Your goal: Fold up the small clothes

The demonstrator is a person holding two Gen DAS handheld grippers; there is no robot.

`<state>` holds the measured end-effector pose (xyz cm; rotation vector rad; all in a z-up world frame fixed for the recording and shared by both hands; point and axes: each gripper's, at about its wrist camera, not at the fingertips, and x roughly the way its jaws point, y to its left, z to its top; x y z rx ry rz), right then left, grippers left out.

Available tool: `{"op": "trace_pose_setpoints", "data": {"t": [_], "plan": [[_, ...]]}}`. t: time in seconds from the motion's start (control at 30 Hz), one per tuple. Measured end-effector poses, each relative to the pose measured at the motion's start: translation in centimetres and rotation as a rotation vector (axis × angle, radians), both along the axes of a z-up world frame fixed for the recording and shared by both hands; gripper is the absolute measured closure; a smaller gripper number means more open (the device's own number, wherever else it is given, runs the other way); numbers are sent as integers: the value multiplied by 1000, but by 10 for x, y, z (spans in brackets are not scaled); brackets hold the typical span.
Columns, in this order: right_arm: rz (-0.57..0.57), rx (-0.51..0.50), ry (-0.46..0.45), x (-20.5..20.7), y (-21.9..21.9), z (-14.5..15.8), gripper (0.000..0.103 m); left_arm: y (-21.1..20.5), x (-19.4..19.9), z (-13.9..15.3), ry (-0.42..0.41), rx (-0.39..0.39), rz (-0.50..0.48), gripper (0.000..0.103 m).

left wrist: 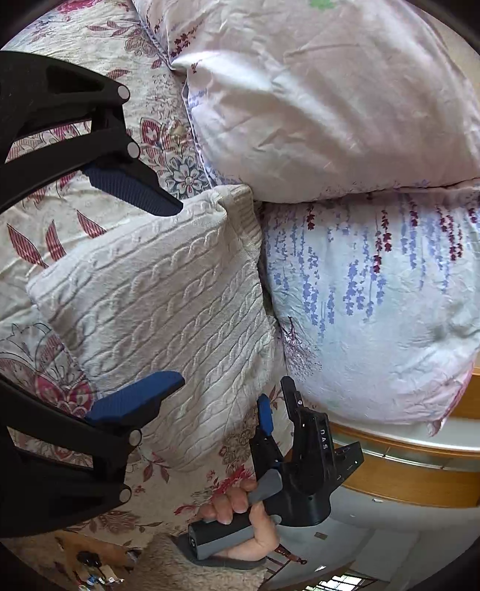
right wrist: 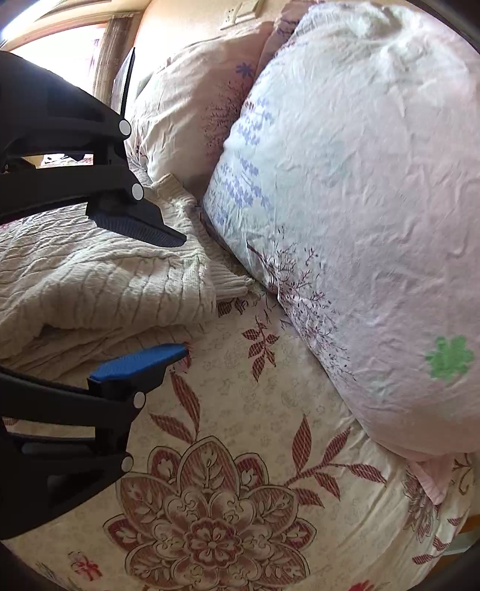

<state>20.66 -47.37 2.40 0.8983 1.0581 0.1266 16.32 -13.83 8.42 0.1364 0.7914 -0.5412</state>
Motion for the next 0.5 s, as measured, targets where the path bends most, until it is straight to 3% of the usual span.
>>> {"op": "trace_pose_setpoints", "data": {"t": [0.1,0.13,0.17,0.33,0.5], "plan": [[30,31,50,8,6,-12,49,-11,8,-12,38,26,6,17],[52,36,57,11,10,-15,75,-13,10,-16,51,40,8,17],[79,40,47,13,14,-16,89,-15,12,-20,59,54,14,17],[47,-87,-99,13,17,14,94,-18,21,-28,92,97,53,11],[43,-102,27,24,13,-20,93,-14,33,-32,125,138,113,5]]}}
